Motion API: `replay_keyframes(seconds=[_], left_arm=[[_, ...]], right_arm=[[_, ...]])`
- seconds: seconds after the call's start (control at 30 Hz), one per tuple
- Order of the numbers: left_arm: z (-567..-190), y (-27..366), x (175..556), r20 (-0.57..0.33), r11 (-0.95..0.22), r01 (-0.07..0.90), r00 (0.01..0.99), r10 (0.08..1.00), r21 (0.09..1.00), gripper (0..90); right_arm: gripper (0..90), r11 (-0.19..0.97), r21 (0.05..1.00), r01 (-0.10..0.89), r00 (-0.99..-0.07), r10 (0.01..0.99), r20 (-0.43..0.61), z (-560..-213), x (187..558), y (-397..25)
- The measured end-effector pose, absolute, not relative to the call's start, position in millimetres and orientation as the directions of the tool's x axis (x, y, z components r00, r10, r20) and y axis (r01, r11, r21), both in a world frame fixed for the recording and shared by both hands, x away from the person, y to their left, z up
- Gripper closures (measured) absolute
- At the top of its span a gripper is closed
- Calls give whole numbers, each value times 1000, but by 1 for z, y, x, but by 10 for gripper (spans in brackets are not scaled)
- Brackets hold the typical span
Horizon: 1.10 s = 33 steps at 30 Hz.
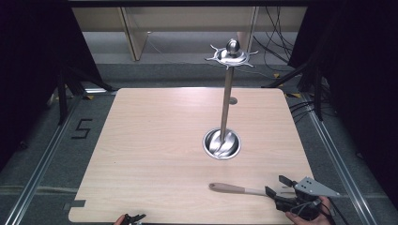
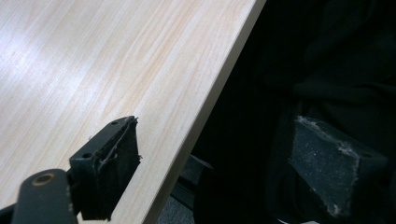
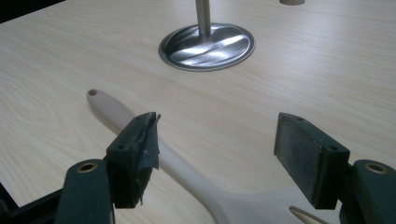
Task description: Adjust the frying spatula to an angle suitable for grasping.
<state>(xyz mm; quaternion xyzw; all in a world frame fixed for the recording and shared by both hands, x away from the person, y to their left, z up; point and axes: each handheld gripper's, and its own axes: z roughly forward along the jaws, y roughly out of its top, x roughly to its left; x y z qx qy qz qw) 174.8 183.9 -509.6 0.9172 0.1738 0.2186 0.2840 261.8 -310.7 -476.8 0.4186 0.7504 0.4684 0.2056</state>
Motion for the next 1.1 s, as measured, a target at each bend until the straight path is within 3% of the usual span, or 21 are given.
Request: replay_keyframes(seconds=[0.5,0.8,1.1], left_arm=[[-511,183,175,300,-778,200,843,447,596,149],[-511,182,175,301,-779,204,841,450,593,150],[-510,183,176,299,-776,201,843,448,598,149]], right_arm=[[285,248,857,453,-607,790,92,-469,259,-301],[261,373,812,448,-683,729,42,-460,268,-289],[309,521,730,443,-749,663,-18,-456,285,-270]])
